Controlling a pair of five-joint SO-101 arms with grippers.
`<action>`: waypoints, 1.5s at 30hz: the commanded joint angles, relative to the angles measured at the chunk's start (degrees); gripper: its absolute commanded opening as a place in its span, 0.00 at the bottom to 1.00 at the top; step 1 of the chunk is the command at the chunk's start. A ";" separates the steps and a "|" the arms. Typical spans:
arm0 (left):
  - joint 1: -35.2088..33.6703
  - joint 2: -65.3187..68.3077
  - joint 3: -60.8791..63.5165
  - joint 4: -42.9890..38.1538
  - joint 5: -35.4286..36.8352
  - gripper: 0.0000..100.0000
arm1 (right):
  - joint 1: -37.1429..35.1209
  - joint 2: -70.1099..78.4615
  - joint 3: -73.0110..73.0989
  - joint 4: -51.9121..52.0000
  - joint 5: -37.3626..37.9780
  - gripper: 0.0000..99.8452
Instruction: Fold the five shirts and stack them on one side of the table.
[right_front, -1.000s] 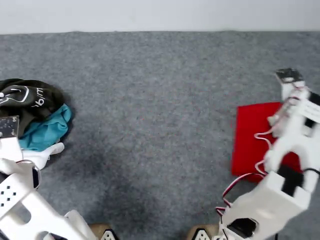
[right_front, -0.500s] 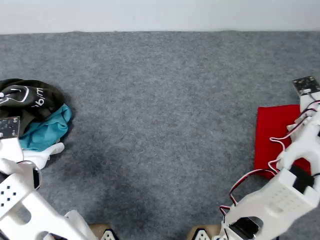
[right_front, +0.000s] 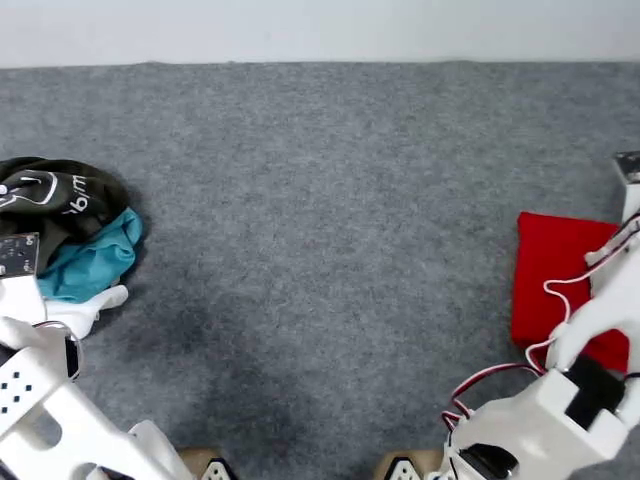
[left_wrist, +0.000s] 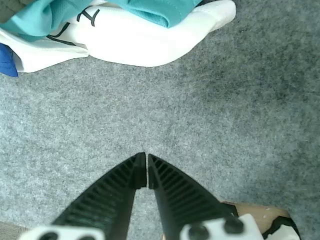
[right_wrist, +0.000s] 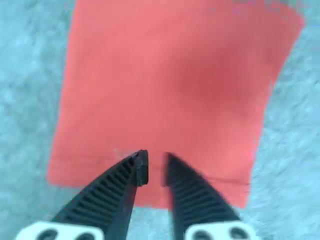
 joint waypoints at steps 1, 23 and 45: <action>-0.35 -1.32 -1.27 0.35 0.53 0.02 | 1.71 -0.84 1.76 -0.48 -0.35 0.01; 0.00 -1.32 -7.52 2.29 0.35 0.02 | 4.35 -7.08 10.99 4.44 -0.62 0.01; 0.09 -0.53 -15.08 -5.27 -15.30 0.23 | -4.79 -34.59 19.78 23.60 -19.16 0.01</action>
